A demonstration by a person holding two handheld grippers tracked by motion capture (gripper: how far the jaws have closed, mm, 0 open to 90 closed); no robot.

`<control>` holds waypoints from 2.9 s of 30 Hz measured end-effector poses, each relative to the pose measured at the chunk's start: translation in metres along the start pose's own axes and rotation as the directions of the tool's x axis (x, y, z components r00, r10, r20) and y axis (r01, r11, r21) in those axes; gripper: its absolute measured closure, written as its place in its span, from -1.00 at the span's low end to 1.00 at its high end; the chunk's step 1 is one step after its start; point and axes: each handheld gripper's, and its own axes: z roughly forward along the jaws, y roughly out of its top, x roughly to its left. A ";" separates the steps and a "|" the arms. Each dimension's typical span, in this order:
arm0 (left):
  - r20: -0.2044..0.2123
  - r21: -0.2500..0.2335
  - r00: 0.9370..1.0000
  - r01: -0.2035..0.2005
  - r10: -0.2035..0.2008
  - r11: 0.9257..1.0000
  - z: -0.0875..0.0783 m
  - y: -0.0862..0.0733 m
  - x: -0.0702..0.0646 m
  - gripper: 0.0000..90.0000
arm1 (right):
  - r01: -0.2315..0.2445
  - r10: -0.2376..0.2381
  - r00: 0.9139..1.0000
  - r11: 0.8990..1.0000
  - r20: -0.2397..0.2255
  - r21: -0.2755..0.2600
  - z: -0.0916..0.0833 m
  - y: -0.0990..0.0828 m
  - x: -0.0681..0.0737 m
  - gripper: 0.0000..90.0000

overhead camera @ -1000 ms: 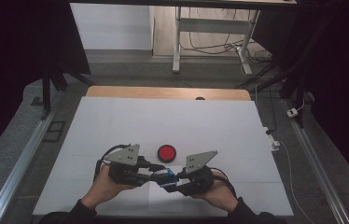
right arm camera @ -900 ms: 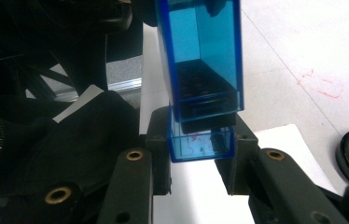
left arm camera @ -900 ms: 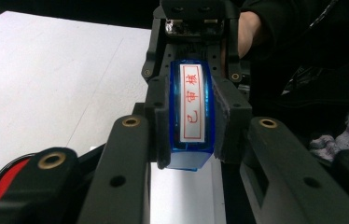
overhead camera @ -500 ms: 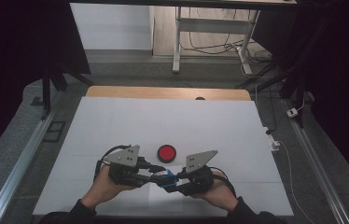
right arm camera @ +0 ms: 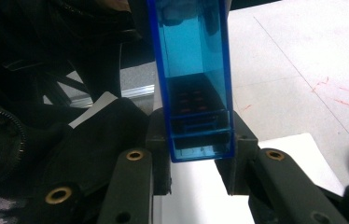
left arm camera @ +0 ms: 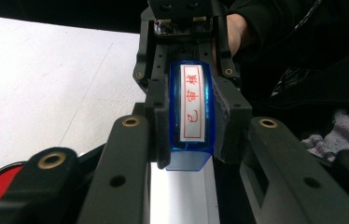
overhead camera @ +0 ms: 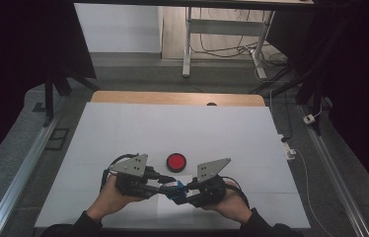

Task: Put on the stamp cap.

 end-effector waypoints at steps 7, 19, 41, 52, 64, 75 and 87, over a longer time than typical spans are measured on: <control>0.014 -0.034 1.000 0.015 -0.014 0.999 -0.002 -0.001 0.002 0.56 | -0.002 0.002 1.000 1.000 -0.008 -0.021 -0.001 0.001 0.000 0.55; 0.028 -0.063 0.999 0.038 -0.036 0.997 -0.001 -0.004 0.003 0.56 | 0.003 -0.004 1.000 0.999 -0.021 -0.043 -0.003 0.002 0.000 0.55; -0.057 -0.010 0.998 0.038 -0.038 0.999 -0.005 0.001 0.001 0.56 | -0.015 0.017 0.995 1.000 0.095 -0.013 -0.002 -0.002 0.000 0.14; -0.106 0.005 0.991 0.083 -0.082 0.997 -0.014 0.002 0.001 0.56 | -0.046 0.045 0.978 0.999 0.204 0.001 -0.008 -0.003 0.003 -0.17; -0.173 0.022 0.981 0.097 -0.092 0.995 -0.020 0.001 0.000 0.56 | -0.076 0.069 0.957 0.997 0.282 0.014 -0.019 -0.005 0.012 -0.41; -0.214 0.033 0.972 0.105 -0.095 0.994 -0.024 -0.001 0.000 0.55 | -0.137 0.127 0.925 0.991 0.358 0.003 -0.029 -0.009 0.021 -0.71; -0.260 0.042 0.958 0.135 -0.119 0.990 -0.032 -0.006 0.001 0.55 | -0.186 0.156 0.847 0.983 0.509 0.008 -0.053 -0.022 0.028 -1.00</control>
